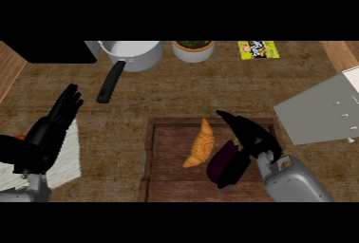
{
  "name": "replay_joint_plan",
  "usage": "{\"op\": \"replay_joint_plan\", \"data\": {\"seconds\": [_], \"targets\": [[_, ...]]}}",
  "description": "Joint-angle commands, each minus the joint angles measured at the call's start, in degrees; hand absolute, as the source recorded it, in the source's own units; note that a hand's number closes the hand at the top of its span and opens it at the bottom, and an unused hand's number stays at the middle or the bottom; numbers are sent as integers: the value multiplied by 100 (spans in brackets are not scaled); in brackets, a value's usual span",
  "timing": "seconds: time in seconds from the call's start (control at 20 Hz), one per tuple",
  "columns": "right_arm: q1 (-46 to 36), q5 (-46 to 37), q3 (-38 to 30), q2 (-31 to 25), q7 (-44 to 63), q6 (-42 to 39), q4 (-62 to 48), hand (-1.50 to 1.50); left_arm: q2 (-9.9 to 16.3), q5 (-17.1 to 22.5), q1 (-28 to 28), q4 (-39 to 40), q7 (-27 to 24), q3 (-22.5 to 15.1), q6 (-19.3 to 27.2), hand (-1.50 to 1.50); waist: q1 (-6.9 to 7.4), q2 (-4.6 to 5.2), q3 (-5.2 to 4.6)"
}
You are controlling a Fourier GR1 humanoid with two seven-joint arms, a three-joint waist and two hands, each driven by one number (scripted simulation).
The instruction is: Pick the eggplant from the tray and place it in the tiered shelf
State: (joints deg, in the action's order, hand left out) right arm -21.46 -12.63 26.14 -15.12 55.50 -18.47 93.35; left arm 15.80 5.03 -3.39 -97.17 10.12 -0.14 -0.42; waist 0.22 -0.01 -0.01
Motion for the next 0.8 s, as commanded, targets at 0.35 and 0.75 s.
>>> {"op": "replay_joint_plan", "data": {"seconds": [0.35,0.75], "targets": [[308,-821,463,-215,263,-364,-502,-150,99,112,-71,-198,280,262,-185,0,-2,-8,2],[-61,-614,-11,43,244,-810,-1047,-150,-250,-223,-118,217,-39,125,-99,0,-4,5,0]]}}
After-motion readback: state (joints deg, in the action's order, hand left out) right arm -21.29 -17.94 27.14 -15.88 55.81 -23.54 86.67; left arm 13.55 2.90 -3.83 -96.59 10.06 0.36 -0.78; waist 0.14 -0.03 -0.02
